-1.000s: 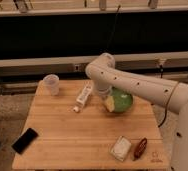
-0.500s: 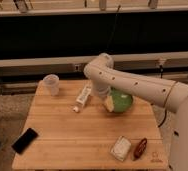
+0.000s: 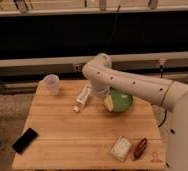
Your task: Move the arm in a circular motion
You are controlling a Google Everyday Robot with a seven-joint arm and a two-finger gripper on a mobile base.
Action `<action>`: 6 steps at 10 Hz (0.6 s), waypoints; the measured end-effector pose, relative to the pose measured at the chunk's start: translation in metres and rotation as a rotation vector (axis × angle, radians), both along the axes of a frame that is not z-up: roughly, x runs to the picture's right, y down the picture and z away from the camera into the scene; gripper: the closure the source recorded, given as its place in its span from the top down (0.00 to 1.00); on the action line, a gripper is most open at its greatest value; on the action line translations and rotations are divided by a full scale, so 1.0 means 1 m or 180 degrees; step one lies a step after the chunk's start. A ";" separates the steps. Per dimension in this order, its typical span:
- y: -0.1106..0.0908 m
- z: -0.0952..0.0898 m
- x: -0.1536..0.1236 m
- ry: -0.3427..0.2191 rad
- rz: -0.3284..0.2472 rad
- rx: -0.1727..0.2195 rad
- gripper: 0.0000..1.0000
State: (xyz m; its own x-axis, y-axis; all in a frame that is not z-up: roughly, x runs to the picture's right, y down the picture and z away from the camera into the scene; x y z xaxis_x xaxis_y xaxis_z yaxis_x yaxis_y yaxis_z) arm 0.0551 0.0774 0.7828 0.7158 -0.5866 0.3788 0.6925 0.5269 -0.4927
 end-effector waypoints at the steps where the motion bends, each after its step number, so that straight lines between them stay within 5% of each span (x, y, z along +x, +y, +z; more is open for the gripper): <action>1: 0.001 0.000 0.000 -0.0017 -0.0032 -0.0012 0.80; 6: 0.005 0.001 0.001 -0.0108 -0.0219 -0.0088 0.80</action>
